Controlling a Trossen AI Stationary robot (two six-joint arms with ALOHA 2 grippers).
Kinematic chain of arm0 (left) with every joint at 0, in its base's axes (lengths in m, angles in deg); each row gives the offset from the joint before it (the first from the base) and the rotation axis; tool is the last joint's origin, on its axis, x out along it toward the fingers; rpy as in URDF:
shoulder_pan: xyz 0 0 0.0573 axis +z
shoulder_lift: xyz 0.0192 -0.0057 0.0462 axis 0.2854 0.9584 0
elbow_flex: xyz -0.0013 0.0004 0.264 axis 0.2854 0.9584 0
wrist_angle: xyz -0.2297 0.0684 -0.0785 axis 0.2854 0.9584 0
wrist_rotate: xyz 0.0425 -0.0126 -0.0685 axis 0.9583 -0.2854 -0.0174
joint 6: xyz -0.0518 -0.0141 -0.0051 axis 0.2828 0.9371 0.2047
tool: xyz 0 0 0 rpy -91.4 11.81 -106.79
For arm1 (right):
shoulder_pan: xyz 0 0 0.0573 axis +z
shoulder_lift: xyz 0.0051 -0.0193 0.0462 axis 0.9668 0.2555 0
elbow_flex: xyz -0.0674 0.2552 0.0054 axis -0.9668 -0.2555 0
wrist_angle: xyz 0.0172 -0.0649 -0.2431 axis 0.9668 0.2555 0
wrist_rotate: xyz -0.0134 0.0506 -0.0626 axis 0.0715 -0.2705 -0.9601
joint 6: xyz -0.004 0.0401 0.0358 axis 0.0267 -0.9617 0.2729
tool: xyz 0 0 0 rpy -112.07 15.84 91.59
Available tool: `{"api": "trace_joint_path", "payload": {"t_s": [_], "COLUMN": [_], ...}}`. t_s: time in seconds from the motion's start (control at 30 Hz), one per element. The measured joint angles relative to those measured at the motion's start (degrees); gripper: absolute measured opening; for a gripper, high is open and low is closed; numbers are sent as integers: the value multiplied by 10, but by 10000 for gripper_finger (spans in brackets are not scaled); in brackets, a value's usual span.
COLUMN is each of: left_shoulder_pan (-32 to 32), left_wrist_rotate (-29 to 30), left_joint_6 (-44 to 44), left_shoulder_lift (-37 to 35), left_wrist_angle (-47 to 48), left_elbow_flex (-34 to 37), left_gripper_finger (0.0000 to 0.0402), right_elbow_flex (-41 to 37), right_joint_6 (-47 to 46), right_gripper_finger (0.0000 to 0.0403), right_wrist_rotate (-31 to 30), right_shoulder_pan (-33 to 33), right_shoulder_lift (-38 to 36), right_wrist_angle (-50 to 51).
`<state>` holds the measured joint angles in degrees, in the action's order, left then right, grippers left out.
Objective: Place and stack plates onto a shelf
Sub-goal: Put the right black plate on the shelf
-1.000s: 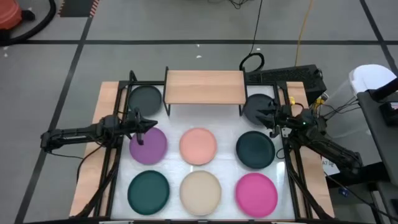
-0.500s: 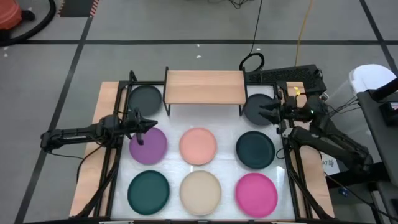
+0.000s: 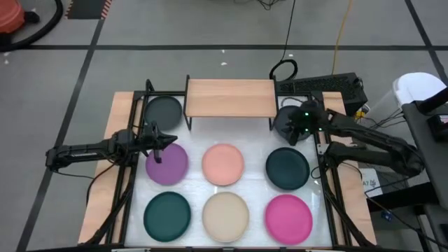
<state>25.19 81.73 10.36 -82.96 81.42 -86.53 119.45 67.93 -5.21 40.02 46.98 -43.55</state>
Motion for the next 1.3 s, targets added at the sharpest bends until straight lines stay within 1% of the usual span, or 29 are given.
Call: {"api": "trace_joint_path", "payload": {"t_s": [0.27, 0.37, 0.47, 0.7, 0.8, 0.87, 0.93, 1.07, 1.1, 1.2, 1.3], "left_shoulder_pan": [0, 0, 0, 0, 0, 0, 0, 0, 0, 0, 0], "left_wrist_rotate": [0, 0, 0, 0, 0, 0, 0, 0, 0, 0, 0], "left_joint_6": [0, 0, 0, 0, 0, 0, 0, 0, 0, 0, 0], "left_shoulder_lift": [0, 0, 0, 0, 0, 0, 0, 0, 0, 0, 0], "left_wrist_angle": [0, 0, 0, 0, 0, 0, 0, 0, 0, 0, 0], "left_elbow_flex": [0, 0, 0, 0, 0, 0, 0, 0, 0, 0, 0], "left_gripper_finger": [17, 17, 17, 17, 17, 17, 17, 17, 17, 17, 17], "right_elbow_flex": [-2, -2, -3, -3, -3, -3, -3, -3, -2, -2, 0], "right_joint_6": [-21, -21, -21, -21, -21, -26, -31, -36, -36, -57, -65], "right_gripper_finger": [146, 146, 146, 146, 140, 127, 103, 25, 15, 11, 4], "right_wrist_rotate": [-3, -26, -45, -50, -76, -91, -92, -92, -94, -116, -155], "right_shoulder_pan": [0, 0, 0, 0, 1, 1, 1, 1, 1, 1, 1], "right_shoulder_lift": [110, 141, 165, 201, 212, 216, 219, 216, 211, 187, 138], "right_wrist_angle": [-17, -28, -36, -49, -48, -47, -47, -47, -50, -49, -50]}}
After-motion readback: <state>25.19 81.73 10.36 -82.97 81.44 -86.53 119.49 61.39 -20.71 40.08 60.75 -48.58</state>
